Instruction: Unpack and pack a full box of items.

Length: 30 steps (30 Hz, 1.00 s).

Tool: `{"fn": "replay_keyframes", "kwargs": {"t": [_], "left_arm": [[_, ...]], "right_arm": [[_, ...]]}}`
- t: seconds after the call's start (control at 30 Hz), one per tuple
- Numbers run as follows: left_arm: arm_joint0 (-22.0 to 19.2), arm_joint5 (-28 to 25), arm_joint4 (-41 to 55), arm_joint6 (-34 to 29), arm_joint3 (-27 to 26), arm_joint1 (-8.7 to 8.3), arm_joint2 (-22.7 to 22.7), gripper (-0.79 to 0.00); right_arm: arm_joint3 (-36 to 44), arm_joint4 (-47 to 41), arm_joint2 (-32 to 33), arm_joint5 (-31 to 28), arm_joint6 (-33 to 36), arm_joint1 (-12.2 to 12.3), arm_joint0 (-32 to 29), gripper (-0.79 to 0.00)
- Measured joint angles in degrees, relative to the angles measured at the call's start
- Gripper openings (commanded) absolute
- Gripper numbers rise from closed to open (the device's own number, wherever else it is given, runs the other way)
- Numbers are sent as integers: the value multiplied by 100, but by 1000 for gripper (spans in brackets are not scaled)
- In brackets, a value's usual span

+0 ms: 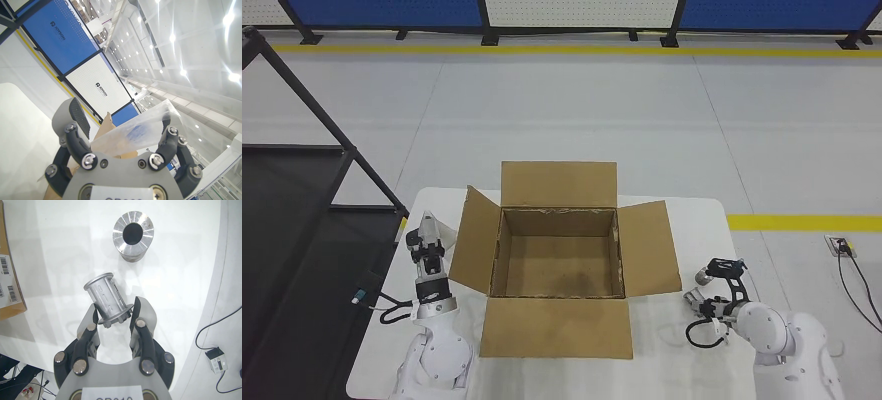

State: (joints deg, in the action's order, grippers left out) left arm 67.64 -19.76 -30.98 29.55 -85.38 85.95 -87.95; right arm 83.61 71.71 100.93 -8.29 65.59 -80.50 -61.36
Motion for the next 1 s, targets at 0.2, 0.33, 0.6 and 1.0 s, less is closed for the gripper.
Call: {"fn": "replay_keyframes", "kwargs": {"t": [0.2,0.33,0.6,1.0], "left_arm": [[4,-27,24,9,-16,-3,-27,0],[23,-44,37,14,-35,-6,-50,0],[69,-77,76,26,-59,-11,-94,0],[73,-88,80,36,-52,-10,-89,0]], "right_arm": [[41,-45,-27,66,26,55,-30,-197],[92,-46,-50,113,29,90,-64,-197],[104,-36,-178,262,86,148,-67,-166],[209,-165,-252,294,52,240,-109,-111]]}}
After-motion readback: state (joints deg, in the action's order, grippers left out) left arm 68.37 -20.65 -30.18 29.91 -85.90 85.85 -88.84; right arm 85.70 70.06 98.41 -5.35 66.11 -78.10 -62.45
